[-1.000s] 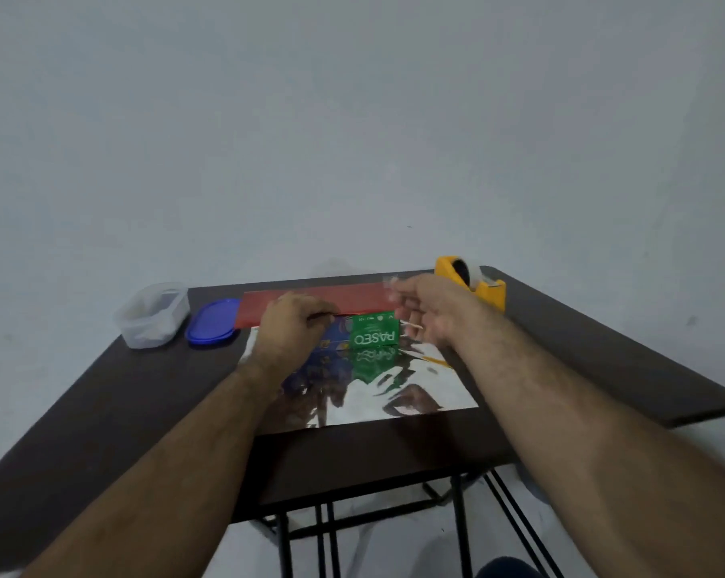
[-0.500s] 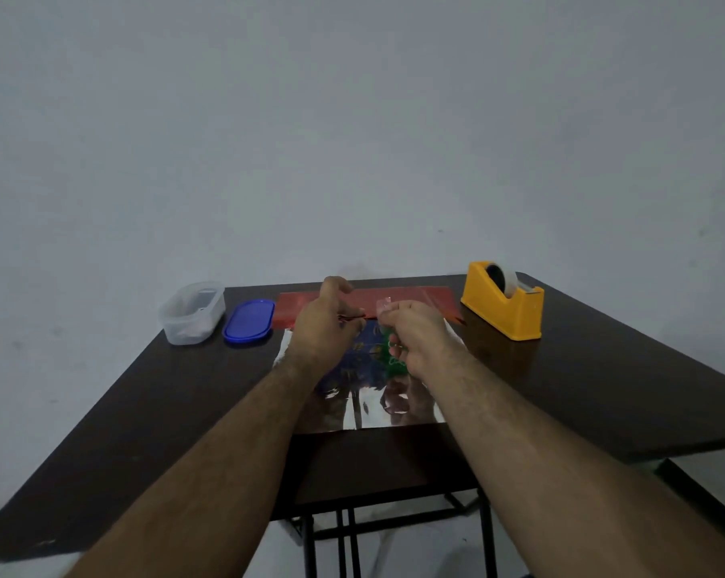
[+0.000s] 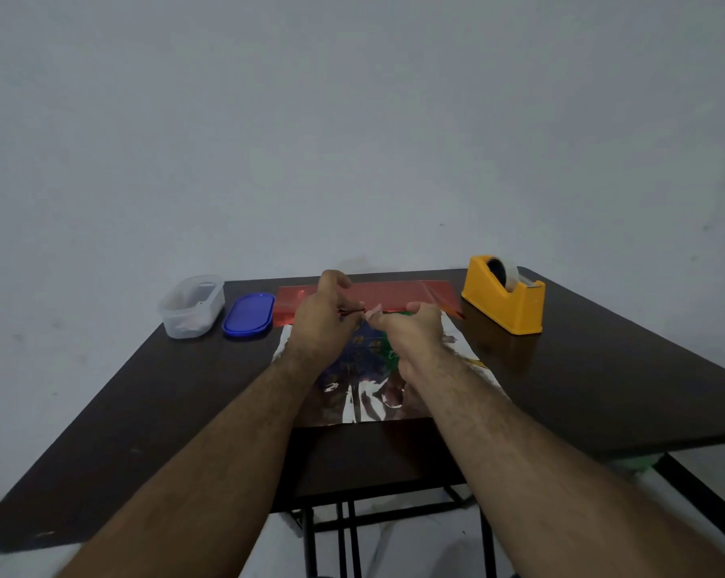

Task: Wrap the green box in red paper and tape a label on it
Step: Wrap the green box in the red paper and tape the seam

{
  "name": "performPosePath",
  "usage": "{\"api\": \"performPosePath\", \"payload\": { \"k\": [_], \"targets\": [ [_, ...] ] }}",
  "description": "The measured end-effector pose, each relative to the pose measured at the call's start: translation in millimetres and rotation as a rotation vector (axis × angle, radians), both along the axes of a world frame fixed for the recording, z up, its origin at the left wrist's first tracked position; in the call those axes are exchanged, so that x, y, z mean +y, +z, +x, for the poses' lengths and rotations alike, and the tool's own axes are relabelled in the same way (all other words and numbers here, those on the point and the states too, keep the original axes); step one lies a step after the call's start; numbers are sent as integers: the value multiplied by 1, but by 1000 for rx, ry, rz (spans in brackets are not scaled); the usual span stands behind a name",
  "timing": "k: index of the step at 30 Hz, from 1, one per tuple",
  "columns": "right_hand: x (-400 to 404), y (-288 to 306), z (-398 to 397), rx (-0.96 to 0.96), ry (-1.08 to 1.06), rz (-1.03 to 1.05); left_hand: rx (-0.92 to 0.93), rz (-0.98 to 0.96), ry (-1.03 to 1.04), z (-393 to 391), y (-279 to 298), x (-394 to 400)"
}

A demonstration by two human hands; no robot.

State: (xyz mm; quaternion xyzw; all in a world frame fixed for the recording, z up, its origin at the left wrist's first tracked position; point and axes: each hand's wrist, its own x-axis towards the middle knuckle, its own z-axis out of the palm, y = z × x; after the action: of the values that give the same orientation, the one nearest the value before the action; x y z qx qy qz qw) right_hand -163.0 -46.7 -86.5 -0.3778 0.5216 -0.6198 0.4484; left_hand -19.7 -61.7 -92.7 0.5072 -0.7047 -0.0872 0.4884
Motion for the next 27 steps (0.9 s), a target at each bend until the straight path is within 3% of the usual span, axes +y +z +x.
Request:
{"api": "performPosePath", "payload": {
  "k": [10,21,27],
  "targets": [
    [-2,5,-4,0,54,-32,-35,7,14,1,-1,-1],
    [0,4,6,-228,29,78,-21,33,31,0,1,2],
    [-1,5,3,-217,51,100,-15,30,30,-1,2,3]
  ]
}}
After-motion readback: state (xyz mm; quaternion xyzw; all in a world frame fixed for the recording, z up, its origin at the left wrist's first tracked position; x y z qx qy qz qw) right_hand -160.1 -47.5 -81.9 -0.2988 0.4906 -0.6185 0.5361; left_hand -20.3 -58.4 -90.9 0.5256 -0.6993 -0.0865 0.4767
